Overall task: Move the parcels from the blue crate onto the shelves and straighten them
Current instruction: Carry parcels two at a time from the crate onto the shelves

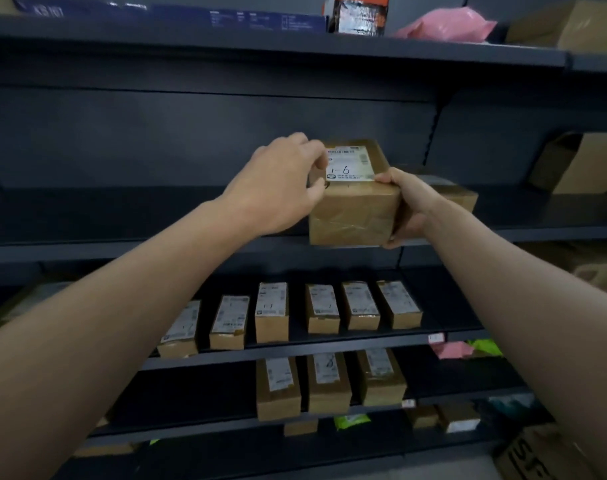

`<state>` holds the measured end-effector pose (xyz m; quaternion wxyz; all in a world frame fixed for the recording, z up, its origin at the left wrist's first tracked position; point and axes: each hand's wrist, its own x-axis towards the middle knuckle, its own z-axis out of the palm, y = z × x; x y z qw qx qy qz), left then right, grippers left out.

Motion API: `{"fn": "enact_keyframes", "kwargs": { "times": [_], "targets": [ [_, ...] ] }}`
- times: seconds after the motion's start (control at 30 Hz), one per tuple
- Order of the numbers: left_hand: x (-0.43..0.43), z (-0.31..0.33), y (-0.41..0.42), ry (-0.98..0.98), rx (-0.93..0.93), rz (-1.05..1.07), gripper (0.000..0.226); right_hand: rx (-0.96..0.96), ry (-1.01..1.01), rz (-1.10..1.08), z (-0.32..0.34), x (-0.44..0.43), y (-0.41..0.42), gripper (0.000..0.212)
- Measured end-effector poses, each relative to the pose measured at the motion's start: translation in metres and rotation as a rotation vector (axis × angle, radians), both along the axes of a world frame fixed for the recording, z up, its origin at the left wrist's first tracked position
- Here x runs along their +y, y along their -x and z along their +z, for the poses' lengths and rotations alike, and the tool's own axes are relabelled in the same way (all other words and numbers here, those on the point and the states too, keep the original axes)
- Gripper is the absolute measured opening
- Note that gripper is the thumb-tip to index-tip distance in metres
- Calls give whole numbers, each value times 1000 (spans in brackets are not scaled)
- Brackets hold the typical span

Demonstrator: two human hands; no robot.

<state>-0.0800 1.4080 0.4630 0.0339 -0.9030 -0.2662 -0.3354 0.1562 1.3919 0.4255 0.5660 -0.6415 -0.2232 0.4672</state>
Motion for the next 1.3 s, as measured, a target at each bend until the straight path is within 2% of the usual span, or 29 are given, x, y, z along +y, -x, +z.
{"fn": "enact_keyframes", "kwargs": {
  "times": [0.4, 0.53, 0.6, 0.67, 0.73, 0.8, 0.93, 1.0, 1.17, 1.3],
  "targets": [
    [29, -6, -88, 42, 93, 95, 23, -58, 150, 179, -9, 66, -85, 53],
    [32, -10, -112, 68, 130, 74, 24, -179, 152, 175, -7, 67, -89, 46],
    [31, -11, -124, 75, 131, 46, 26, -345, 154, 113, -6, 61, -87, 52],
    [29, -11, -137, 66, 127, 1, 27, -647, 65, 8, -2, 48, -85, 53],
    [25, -10, -152, 50, 109, -62, 26, -923, -74, -16, 9, 24, -80, 42],
    [18, -5, -169, 29, 75, -140, 24, -1162, -64, 14, 21, -9, -73, 32],
    [-9, 2, -213, -57, 48, -352, 28, -1725, 288, -117, 27, -82, -75, 17],
    [-29, 1, -238, -110, 67, -463, 30, -1857, 485, -220, 28, -122, -80, 19],
    [-105, -6, -286, -298, 56, -681, 30, -1783, 944, -409, 30, -224, -76, 21],
    [-192, -4, -299, -322, -35, -990, 27, -1705, 1128, -597, 30, -314, -53, 7]
  ]
}}
